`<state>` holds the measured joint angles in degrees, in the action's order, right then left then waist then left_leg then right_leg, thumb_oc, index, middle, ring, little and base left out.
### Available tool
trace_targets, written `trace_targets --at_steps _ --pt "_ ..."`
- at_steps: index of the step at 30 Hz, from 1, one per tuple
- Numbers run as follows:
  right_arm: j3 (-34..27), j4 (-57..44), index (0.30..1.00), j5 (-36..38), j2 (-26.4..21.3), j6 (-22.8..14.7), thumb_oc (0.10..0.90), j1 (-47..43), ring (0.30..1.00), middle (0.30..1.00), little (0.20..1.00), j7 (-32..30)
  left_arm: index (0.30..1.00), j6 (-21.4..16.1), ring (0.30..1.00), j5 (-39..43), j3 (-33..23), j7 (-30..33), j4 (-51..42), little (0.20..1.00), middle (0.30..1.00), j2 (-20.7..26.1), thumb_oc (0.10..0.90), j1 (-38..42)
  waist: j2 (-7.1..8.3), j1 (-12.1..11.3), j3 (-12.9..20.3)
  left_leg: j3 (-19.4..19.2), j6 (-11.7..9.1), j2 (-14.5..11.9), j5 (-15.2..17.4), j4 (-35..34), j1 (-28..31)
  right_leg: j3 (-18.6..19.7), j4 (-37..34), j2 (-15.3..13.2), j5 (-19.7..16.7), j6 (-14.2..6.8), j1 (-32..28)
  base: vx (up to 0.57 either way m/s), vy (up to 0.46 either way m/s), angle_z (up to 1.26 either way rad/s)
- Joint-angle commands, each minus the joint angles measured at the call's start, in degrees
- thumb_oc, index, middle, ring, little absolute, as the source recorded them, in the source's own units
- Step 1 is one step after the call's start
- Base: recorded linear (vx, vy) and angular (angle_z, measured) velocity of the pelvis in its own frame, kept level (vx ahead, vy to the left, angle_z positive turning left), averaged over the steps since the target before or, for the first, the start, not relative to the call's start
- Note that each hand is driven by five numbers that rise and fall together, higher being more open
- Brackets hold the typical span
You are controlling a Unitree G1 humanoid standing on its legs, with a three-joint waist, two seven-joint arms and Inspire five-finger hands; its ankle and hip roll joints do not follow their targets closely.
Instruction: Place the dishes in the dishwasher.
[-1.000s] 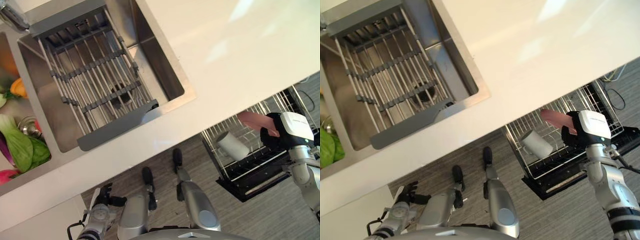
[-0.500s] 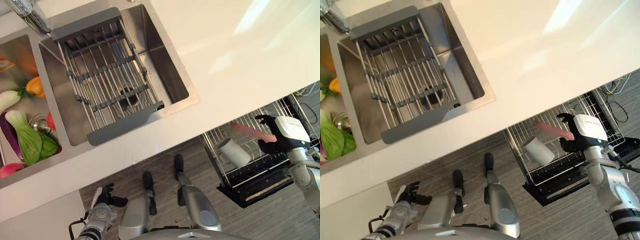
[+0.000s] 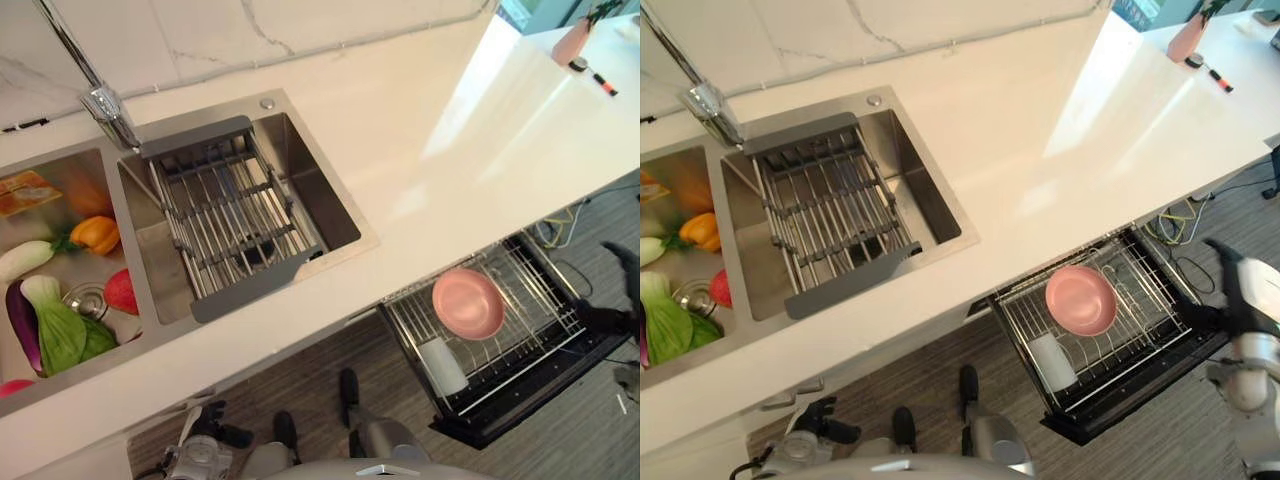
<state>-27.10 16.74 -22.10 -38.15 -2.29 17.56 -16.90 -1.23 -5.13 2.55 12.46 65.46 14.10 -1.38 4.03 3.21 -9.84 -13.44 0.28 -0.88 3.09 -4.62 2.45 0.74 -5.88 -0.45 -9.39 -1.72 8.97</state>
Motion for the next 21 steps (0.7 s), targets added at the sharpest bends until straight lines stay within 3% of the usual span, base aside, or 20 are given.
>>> trace_targets --at_steps 1,3,4,5,6,7,12,15,17,21 --pt "-5.22 1.18 0.9 6.73 -1.85 3.91 0.8 -2.22 0.9 0.9 0.9 -7.78 0.9 0.82 0.9 -0.96 -0.13 1.5 4.08 0.9 0.9 1.29 0.8 0.77 -0.35 0.27 0.85 3.5 -2.42 -1.96 -2.34 1.13 -3.43 -0.31 2.48 -3.63 6.13 -6.73 -3.38 0.02 0.009 -0.12" --pt "-5.69 6.06 0.9 12.41 2.84 3.07 0.8 -2.14 0.9 0.9 0.9 -10.75 0.9 0.9 0.9 -0.06 -0.03 1.99 3.95 0.9 0.9 0.95 0.8 0.75 -0.65 0.72 0.57 3.66 -2.22 -1.82 -2.39 1.25 -3.92 -0.04 2.7 -3.62 6.16 -6.68 -2.83 -0.02 0.013 -0.11" --pt "-5.55 6.37 0.9 12.63 2.86 2.79 0.8 -2.2 0.9 0.9 0.9 -10.94 0.9 0.91 0.9 -0.03 0.0 2.01 3.97 0.9 0.9 1.09 0.8 0.77 -0.52 0.71 0.66 3.68 -2.21 -1.82 -2.35 1.34 -4.06 -0.05 2.79 -3.63 6.21 -6.67 -2.7 -0.08 0.009 -0.04" --pt "-3.74 11.1 0.596 15.6 5.66 2.88 0.598 -2.53 0.596 0.596 0.596 -11.24 0.9 1.02 0.9 0.71 0.51 1.97 3.67 0.9 0.9 1.23 0.8 1.05 -0.76 0.98 -0.15 4.1 -2.07 -1.78 -2.56 1.83 -5.35 0.14 3.34 -3.54 6.27 -6.38 -1.46 -0.09 0.001 -0.02" --pt "-3.13 12.43 0.509 16.11 6.61 3.21 0.54 -2.56 0.509 0.509 0.509 -11.4 0.9 1.04 0.9 1.02 0.74 1.96 3.35 0.9 0.9 1.22 0.8 1.06 -0.96 1.01 -0.59 4.24 -2.03 -1.76 -2.67 2.03 -5.98 0.16 3.57 -3.58 6.27 -6.27 -1.01 -0.09 0.0 -0.01" --pt "-3.01 12.65 0.3 16.18 6.59 3.09 0.4 -2.69 0.3 0.3 0.3 -11.47 0.9 1.07 0.9 1.06 0.71 1.95 3.31 0.9 0.9 1.31 0.8 1.06 -0.9 1.1 -0.46 4.31 -2.03 -1.76 -2.65 2.18 -6.25 0.1 3.69 -3.59 6.31 -6.25 -0.78 -0.06 0.0 0.02" --pt "3.06 16.1 0.3 19.16 10.35 2.28 0.4 -7.0 0.3 0.3 0.3 -11.29 0.9 0.58 0.9 3.1 2.33 2.65 2.04 0.9 0.9 1.0 0.8 2.0 -2.33 0.51 -5.1 5.76 -1.75 -1.0 -3.17 4.43 -11.13 -0.27 6.0 -4.05 5.84 -5.58 3.68 -0.16 0.017 0.05" --pt "6.02 15.92 0.3 19.05 10.39 2.01 0.4 -9.81 0.3 0.3 0.3 -10.94 0.9 0.54 0.9 3.37 3.03 3.07 2.01 0.9 0.9 1.1 0.8 2.78 -2.84 0.12 -6.37 6.01 -1.71 -0.67 -3.27 5.45 -12.85 -0.32 7.05 -4.38 5.63 -5.46 5.35 -0.1 0.009 0.05" --pt "8.81 11.7 0.3 17.01 10.04 1.83 0.4 -12.95 0.3 0.3 0.3 -11.11 0.9 0.12 0.9 3.49 4.14 3.73 1.17 0.9 0.9 0.93 0.8 3.07 -3.87 -0.94 -7.69 6.49 -1.7 -0.28 -3.45 6.38 -14.3 -0.94 8.24 -5.01 5.53 -5.39 6.59 -0.09 0.003 0.08" --pt "13.6 12.94 0.3 16.36 8.16 0.72 0.4 -20.26 0.3 0.3 0.3 -12.34 0.9 -0.91 0.9 4.07 5.27 4.76 0.85 0.9 0.9 0.92 0.8 3.4 -5.63 -2.3 -8.78 7.03 -1.77 0.32 -3.61 6.9 -15.17 -1.3 9.03 -5.77 5.67 -5.35 7.24 -0.04 0.006 0.17"
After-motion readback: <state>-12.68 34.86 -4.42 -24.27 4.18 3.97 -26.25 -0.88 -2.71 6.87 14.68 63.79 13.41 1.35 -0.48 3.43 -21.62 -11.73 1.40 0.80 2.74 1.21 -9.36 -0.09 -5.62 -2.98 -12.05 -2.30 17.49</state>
